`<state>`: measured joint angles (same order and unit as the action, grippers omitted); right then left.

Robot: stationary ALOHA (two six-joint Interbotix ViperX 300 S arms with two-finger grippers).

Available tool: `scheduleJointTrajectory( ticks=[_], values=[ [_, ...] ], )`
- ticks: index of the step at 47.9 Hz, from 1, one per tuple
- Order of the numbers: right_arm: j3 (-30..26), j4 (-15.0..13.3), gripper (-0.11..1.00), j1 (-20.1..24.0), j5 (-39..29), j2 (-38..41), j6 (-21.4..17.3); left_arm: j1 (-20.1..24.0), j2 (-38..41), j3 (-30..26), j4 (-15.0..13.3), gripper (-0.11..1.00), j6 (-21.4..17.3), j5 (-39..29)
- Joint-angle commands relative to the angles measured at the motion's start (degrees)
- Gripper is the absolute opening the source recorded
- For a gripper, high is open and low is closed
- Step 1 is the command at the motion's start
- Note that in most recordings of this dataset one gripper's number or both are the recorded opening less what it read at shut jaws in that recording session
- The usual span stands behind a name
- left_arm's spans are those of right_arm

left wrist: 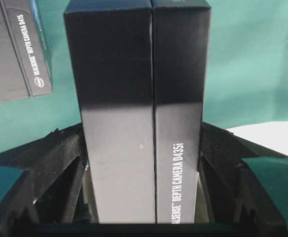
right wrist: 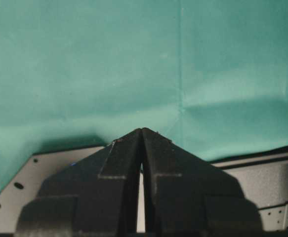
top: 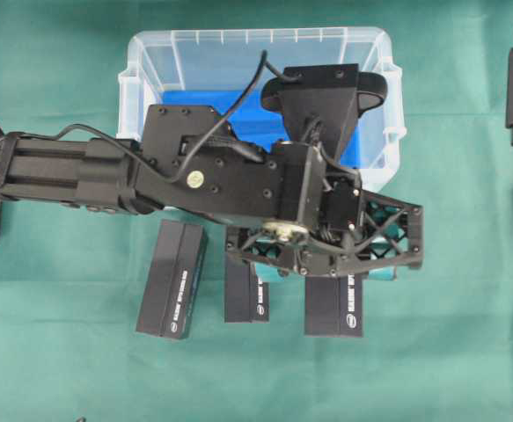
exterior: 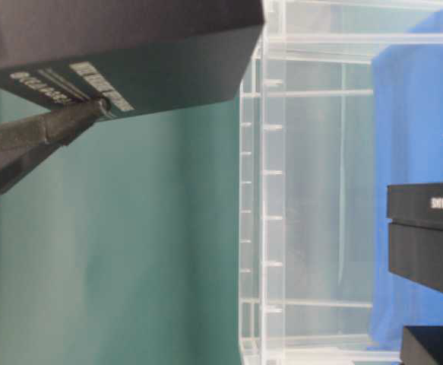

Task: Take the box out of the case with the left arm.
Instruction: 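Carry the held box forward and lower it right of the middle box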

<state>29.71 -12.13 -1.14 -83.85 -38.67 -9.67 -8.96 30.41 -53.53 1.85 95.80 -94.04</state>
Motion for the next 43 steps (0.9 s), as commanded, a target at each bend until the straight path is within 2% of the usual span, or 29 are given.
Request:
scheduleJointTrajectory(
  ticks=[1, 33, 43],
  values=[
    [-0.6, -0.2, 0.01, -0.1, 0.2, -0.1, -0.1, 0.2, -3.0, -0.7, 0.2, 0.62, 0.0, 0.4],
    [-0.6, -0.2, 0.01, -0.1, 0.1, -0.1, -0.1, 0.2, -3.0, -0.7, 0.2, 0.62, 0.0, 0.4],
    [-0.6, -0.2, 0.01, -0.1, 0.1, -0.1, -0.1, 0.1, -3.2, 0.9, 0.2, 0.62, 0.1, 0.5]
  ],
)
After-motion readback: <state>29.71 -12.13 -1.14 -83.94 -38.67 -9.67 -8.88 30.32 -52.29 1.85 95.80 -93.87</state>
